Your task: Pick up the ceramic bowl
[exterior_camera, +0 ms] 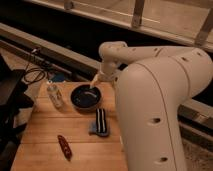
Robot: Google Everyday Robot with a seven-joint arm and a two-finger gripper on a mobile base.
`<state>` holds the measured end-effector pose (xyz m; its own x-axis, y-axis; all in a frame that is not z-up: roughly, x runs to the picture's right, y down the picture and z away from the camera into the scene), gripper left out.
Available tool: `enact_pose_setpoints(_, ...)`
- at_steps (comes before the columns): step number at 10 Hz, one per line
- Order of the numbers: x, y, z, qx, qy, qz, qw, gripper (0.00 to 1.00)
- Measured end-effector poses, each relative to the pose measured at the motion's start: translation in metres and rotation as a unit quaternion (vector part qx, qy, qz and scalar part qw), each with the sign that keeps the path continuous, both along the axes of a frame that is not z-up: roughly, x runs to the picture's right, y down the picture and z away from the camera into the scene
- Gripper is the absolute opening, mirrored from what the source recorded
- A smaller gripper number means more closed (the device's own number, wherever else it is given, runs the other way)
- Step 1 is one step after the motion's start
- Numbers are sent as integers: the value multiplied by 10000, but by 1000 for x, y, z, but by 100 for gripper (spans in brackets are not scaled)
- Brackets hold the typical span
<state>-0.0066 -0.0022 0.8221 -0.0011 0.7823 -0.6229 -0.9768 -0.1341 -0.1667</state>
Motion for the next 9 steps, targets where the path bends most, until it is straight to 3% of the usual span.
enact_pose_setpoints(9,-11,21,45,-127,-142,11,9998,80)
